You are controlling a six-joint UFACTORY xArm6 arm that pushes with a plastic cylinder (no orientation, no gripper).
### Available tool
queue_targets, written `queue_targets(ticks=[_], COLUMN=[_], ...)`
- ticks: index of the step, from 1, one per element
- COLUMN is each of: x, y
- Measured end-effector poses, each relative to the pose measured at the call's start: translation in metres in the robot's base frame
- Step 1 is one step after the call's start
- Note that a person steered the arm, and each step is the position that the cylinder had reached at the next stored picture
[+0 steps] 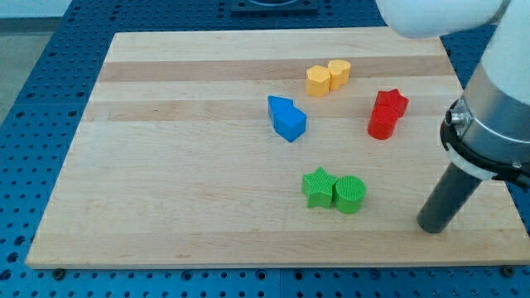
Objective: Move the arm on the top right
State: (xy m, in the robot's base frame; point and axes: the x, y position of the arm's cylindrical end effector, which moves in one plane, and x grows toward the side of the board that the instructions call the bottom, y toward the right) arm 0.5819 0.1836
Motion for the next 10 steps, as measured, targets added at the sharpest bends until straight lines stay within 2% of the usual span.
queue_targets(ticks=[2, 3, 4, 5, 8, 10], x=[0.006, 0.013, 0.013, -0.034, -0.239, -0.338], y=[0.013, 0.092, 0.096, 0.088, 0.061, 0.072])
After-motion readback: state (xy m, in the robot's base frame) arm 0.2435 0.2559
